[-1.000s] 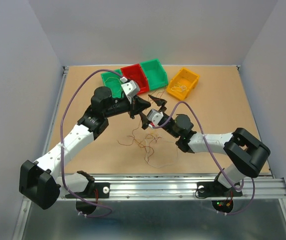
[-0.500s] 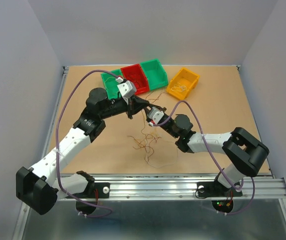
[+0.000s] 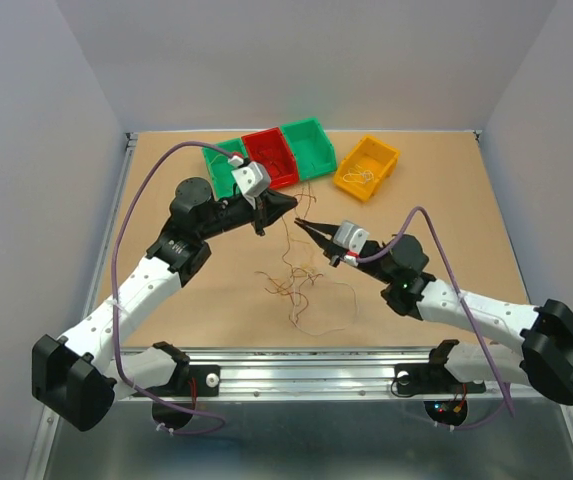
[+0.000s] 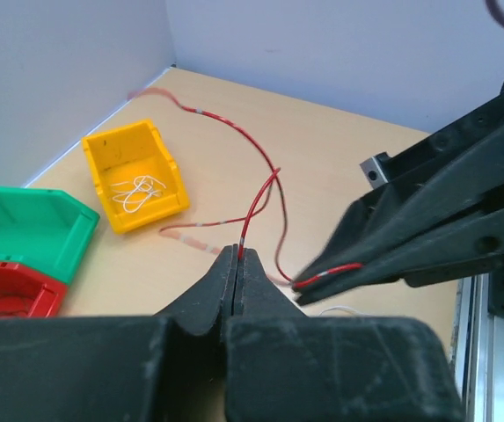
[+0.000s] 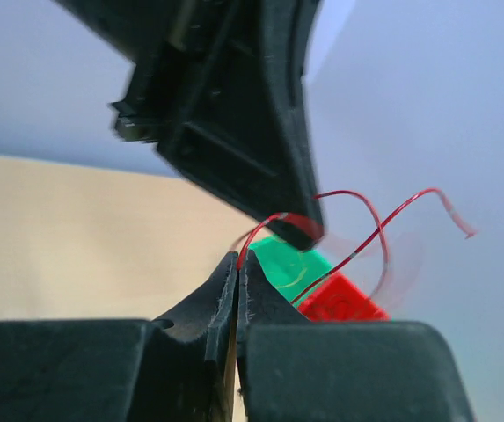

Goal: Untangle the cables

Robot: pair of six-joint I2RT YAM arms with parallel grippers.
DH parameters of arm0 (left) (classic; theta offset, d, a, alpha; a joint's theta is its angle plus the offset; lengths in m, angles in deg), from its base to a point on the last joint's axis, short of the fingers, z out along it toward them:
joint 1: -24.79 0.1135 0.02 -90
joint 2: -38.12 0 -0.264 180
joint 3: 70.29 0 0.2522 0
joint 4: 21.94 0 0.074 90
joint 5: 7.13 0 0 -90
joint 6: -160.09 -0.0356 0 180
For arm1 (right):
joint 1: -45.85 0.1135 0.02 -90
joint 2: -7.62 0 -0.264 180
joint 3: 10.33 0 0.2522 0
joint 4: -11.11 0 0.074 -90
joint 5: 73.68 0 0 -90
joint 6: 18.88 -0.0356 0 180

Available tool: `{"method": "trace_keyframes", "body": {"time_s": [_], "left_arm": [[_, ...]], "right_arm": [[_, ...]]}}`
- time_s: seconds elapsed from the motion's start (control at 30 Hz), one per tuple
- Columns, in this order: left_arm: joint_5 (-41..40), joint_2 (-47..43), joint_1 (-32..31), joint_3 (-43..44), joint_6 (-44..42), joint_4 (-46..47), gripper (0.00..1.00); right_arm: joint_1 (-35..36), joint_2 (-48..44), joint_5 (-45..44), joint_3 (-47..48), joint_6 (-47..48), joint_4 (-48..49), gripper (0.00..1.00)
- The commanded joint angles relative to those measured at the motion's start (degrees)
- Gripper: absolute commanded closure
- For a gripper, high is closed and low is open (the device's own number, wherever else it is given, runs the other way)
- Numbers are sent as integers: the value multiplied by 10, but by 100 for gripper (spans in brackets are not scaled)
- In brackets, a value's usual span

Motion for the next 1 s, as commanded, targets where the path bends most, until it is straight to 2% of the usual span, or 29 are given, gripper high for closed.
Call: {"method": "trace_keyframes", "body": {"time_s": [0.0, 0.1, 0.4, 0.6, 0.8, 0.97], "left_arm": [[6, -21, 2, -10, -14, 48, 100], [13, -26, 2, -18, -14, 60, 100], [28, -26, 2, -23, -13, 66, 100], [28, -24, 2, -27, -17, 72, 100], [30, -23, 2, -30, -18, 76, 100], [32, -24, 2, -31, -18, 76, 100]], "right_arm": [[3, -19, 85, 33, -54, -143, 100], [3, -11, 86, 59, -84, -196, 98], [-3, 36, 33, 94, -139, -198, 97], [-17, 56, 50, 105, -174, -190, 83], [-23, 55, 42, 99, -196, -168, 76], [-25, 57, 49, 97, -206, -151, 74]]}}
